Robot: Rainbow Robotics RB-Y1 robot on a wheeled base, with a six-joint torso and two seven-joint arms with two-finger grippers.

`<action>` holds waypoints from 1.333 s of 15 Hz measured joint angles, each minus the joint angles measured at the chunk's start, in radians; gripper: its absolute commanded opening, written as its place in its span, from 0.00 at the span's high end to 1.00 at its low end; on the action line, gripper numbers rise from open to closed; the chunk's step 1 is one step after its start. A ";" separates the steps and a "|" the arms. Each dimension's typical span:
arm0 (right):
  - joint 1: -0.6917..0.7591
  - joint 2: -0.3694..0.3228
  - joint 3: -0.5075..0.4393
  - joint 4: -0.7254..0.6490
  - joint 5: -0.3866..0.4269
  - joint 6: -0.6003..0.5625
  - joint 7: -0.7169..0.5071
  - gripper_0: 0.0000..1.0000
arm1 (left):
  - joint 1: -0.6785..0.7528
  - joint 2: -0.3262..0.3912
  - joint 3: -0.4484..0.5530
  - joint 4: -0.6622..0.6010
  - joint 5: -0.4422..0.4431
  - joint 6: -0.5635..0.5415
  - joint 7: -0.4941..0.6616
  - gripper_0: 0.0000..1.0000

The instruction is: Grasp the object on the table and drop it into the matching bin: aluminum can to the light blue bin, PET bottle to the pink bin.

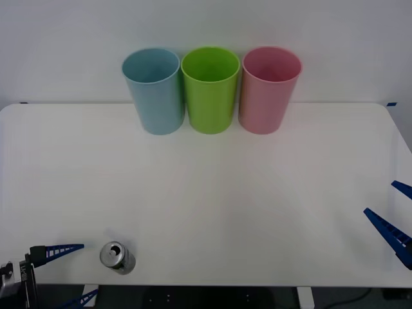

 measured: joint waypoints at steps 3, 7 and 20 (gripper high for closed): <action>0.000 0.000 0.000 0.000 0.000 0.000 0.000 0.00 | -0.008 -0.043 0.000 -0.001 -0.023 0.006 -0.003 0.00; 0.000 0.000 0.000 0.000 0.000 0.000 0.000 0.00 | -0.025 -0.088 0.000 0.004 -0.054 0.021 -0.004 0.00; 0.000 0.000 0.000 0.000 0.000 0.000 0.000 0.00 | -0.116 -0.184 0.000 0.083 -0.114 0.021 -0.033 0.00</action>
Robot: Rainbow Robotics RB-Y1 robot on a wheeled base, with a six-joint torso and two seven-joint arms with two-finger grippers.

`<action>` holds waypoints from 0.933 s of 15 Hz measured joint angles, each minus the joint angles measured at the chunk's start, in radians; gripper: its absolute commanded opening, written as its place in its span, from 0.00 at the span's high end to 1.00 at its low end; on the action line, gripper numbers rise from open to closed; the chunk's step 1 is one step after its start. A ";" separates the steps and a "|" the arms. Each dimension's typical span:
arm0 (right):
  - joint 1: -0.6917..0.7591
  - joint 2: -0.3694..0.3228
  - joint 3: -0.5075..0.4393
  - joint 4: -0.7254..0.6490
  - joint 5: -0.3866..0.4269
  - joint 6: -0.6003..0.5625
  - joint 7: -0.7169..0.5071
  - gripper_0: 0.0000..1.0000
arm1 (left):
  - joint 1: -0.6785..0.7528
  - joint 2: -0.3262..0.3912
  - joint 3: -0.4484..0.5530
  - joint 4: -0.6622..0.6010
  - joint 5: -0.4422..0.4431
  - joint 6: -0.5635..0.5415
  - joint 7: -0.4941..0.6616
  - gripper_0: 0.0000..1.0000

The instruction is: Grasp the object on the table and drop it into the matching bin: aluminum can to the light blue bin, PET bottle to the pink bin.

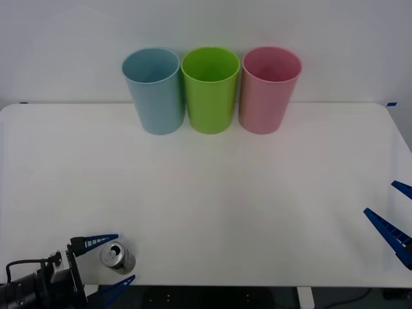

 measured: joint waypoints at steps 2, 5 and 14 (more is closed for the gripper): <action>0.000 0.000 0.000 0.000 0.000 0.000 0.000 0.00 | -0.003 -0.001 0.000 0.000 -0.003 0.000 0.000 0.00; 0.000 0.000 0.000 0.000 0.000 0.000 0.000 0.00 | -0.003 -0.009 0.000 0.001 -0.003 0.001 0.003 0.94; 0.000 0.000 0.000 0.000 0.000 0.000 0.000 0.00 | -0.003 -0.013 0.000 0.002 0.004 0.008 0.006 1.00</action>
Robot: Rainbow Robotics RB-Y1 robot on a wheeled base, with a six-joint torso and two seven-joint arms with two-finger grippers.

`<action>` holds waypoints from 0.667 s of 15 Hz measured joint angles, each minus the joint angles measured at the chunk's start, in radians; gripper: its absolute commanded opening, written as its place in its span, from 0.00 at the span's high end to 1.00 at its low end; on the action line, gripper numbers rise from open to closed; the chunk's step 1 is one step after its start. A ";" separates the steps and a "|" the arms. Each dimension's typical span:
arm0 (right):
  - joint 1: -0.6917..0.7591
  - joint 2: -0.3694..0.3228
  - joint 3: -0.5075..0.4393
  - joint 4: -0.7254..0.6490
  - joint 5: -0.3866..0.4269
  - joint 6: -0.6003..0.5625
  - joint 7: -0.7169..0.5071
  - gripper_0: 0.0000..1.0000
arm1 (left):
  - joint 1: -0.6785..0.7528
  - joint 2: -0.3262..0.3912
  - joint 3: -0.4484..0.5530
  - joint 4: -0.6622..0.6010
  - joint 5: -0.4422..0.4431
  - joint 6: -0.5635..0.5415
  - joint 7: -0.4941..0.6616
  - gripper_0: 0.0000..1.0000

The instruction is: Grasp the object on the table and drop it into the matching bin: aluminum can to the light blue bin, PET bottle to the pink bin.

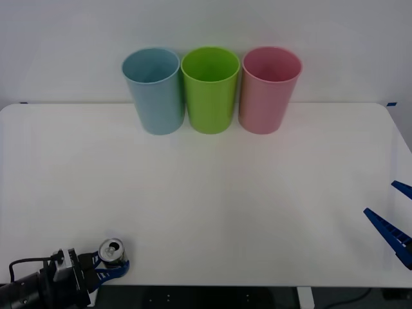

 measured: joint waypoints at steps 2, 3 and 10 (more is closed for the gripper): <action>0.000 0.000 0.000 0.000 0.000 0.000 0.000 0.00 | 0.000 0.000 0.000 0.000 0.009 0.002 0.002 1.00; 0.000 0.000 0.000 0.000 0.000 0.000 0.000 0.00 | 0.000 0.001 0.001 0.000 0.015 0.003 0.004 1.00; 0.000 0.000 0.000 0.000 0.000 0.000 0.000 0.00 | -0.040 0.001 0.006 -0.003 0.099 0.044 0.030 1.00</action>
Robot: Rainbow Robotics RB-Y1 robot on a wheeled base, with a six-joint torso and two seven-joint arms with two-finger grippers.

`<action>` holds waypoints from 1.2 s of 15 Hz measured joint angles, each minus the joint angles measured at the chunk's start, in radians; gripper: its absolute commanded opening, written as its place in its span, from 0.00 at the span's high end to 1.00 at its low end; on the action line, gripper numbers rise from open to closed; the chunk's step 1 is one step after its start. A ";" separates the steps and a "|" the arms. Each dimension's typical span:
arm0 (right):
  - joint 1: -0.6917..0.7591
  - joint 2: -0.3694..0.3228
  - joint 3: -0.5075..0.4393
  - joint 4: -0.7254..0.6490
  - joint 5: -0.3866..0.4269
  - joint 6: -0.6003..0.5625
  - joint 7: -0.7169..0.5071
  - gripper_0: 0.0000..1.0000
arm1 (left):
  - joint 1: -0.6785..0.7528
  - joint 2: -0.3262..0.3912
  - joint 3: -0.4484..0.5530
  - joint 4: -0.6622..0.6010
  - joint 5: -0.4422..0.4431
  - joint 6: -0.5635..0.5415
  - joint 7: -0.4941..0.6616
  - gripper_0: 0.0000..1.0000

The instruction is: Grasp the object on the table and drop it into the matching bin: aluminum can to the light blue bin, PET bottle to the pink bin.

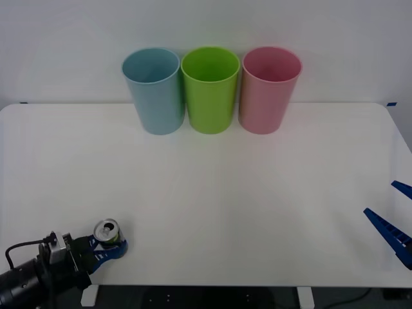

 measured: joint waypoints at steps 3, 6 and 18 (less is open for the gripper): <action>0.000 0.000 0.000 0.000 0.000 0.000 0.000 0.00 | -0.029 0.000 -0.001 -0.002 0.055 0.027 0.012 1.00; 0.000 0.000 0.000 0.000 0.000 0.000 0.000 0.00 | -0.046 -0.007 -0.001 -0.043 0.100 0.100 0.035 1.00; 0.000 0.000 0.000 0.000 0.000 0.000 0.000 0.00 | -0.101 -0.024 0.001 -0.337 0.193 0.396 0.272 1.00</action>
